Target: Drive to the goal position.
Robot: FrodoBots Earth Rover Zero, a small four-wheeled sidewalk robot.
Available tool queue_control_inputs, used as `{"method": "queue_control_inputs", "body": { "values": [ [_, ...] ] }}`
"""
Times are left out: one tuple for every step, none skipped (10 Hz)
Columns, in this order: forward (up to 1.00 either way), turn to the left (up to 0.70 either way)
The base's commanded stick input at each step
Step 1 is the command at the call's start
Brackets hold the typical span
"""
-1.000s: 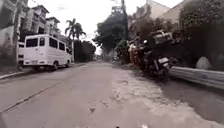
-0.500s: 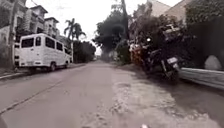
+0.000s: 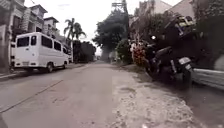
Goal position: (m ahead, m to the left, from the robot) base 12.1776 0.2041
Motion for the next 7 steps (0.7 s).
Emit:
{"method": "queue_control_inputs", "body": {
  "values": [
    [0.70, 0.00],
    [0.70, 0.00],
    [0.70, 0.00],
    [0.70, 0.00],
    [0.70, 0.00],
    [0.70, 0.00],
    [0.70, 0.00]
  ]
}}
